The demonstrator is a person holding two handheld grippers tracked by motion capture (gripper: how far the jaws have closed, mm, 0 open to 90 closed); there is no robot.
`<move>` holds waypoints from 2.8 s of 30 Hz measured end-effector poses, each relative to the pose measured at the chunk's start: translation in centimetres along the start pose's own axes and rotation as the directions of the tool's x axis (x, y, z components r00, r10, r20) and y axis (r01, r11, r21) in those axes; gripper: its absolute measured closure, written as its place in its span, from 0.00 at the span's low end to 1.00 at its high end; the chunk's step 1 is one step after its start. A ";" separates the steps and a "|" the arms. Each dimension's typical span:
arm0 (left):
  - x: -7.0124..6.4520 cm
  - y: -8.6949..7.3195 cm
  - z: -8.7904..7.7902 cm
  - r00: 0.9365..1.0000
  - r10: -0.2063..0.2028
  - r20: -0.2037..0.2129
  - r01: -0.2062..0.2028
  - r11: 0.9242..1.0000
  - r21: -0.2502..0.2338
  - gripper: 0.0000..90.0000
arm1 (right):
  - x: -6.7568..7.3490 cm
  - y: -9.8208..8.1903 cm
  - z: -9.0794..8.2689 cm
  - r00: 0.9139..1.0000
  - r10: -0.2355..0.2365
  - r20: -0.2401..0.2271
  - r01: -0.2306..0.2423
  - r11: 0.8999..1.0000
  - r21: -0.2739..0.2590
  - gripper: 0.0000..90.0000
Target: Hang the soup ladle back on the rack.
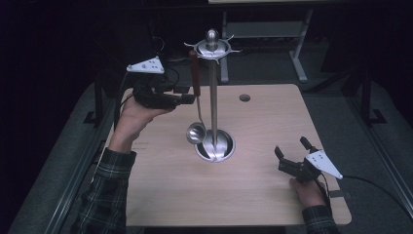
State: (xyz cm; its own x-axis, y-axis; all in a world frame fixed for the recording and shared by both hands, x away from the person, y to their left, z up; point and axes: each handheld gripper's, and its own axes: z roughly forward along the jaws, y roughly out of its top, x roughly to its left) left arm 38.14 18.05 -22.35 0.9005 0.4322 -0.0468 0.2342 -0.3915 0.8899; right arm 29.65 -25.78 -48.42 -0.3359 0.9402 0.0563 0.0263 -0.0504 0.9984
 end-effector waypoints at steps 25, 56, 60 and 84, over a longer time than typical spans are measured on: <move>0.0 -4.7 -2.8 0.995 -0.034 -0.090 0.039 0.997 0.060 0.26 | 0.0 0.0 0.0 1.000 -0.001 0.001 0.001 1.000 0.000 0.00; -0.5 -16.1 -3.0 0.966 -0.078 -0.248 0.105 0.990 0.095 0.20 | 0.0 0.0 0.0 1.000 -0.001 0.001 0.001 1.000 0.000 0.00; -0.6 -17.5 -2.9 0.960 -0.087 -0.265 0.115 0.989 0.093 0.20 | 0.0 0.0 0.0 1.000 0.000 0.001 0.000 1.000 0.000 0.00; -1.2 -24.8 -2.5 0.932 -0.107 -0.347 0.171 0.973 0.157 0.18 | 0.0 0.0 0.0 1.000 -0.002 0.001 0.002 1.000 0.000 0.00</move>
State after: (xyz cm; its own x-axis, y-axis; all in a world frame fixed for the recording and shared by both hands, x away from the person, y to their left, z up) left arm 30.34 29.23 -43.24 0.6864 0.7270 0.0184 0.4390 -0.4345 0.7864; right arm 29.65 -25.78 -48.42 -0.3349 0.9407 0.0545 0.0257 -0.0487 0.9985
